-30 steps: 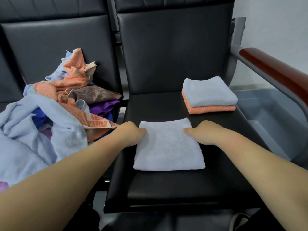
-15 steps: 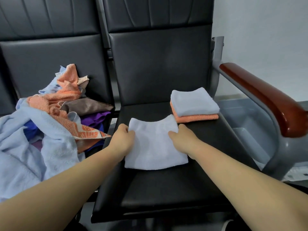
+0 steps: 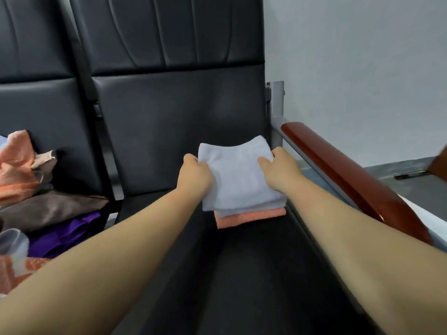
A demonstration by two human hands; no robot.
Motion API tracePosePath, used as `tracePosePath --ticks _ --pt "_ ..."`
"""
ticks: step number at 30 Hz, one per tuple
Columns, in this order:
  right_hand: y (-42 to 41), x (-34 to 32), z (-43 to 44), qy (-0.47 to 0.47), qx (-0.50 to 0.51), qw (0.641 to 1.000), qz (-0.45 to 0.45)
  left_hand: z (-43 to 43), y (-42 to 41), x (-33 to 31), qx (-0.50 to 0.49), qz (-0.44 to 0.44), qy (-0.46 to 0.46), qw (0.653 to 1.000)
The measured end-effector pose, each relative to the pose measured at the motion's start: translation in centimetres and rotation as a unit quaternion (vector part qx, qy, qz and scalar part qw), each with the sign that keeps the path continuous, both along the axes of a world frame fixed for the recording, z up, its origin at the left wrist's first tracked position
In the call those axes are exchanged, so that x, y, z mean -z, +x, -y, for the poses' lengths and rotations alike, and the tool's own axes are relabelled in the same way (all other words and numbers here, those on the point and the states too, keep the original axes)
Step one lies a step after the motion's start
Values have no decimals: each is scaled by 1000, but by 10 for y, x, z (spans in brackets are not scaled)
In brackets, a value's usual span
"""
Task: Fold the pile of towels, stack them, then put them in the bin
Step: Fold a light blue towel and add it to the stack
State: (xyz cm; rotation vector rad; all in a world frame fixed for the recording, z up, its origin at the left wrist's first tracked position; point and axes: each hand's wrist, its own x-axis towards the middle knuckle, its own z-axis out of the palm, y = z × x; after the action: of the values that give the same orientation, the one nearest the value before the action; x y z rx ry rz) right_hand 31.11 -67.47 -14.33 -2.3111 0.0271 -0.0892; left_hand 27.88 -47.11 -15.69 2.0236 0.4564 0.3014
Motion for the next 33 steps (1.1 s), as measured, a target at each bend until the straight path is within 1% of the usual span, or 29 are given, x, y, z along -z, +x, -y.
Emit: tracePosePath --ticks 3,6,10,15,19,22,24,27,30,33 --pt "37 15 1 -16 13 1000 -14 6 35 12 -4 -29 2 1000" --pt "57 35 2 -34 16 998 -50 8 55 31 -14 -71 11 997" --pt "53 48 4 -54 43 995 -68 7 50 46 -30 -115 -1 993" --pt "6 44 8 -33 103 991 -77 -9 4 49 -28 -97 -37 994" --pt "-53 46 3 -10 155 982 -107 -31 -53 47 -24 -123 -19 992" --pt "-100 54 -15 13 154 977 -145 -54 -100 47 -18 -133 -3 991" --pt "-130 54 -38 22 108 979 -170 -72 -131 44 -18 -140 6 990" --pt "-164 52 -77 12 -12 982 -189 -99 -164 35 -28 -141 32 989" --pt "-187 43 -125 8 -120 976 -179 -135 -191 20 -41 -132 109 984" --pt "-204 27 -186 -12 -218 964 -153 -183 -217 4 -79 -98 138 982"
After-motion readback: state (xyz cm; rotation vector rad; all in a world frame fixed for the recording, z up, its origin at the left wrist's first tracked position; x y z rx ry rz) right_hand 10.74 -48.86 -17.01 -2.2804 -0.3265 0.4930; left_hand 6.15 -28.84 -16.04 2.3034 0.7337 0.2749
